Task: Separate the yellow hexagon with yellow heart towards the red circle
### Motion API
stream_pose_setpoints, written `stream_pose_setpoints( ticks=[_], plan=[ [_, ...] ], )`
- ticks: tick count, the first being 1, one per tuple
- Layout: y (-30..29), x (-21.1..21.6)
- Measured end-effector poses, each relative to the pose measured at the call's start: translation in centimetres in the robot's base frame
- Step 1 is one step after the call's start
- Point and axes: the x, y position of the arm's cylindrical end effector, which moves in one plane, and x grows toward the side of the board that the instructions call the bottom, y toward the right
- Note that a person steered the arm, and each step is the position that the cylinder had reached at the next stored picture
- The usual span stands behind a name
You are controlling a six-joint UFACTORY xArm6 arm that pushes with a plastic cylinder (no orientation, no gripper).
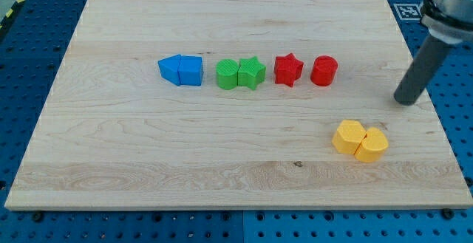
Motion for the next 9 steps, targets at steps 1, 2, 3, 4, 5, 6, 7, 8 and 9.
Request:
stream_pose_setpoints(
  ticks=[1,2,3,4,5,6,7,8,9],
  plan=[
    [-5.0,0.2],
    [-10.3,0.7],
    [-15.0,2.9],
    [-15.8,7.4],
    [-12.1,8.0],
    [-6.6,6.4],
    [-2.4,5.7],
    [-2.1,6.1],
    [-2.2,6.6]
  ],
)
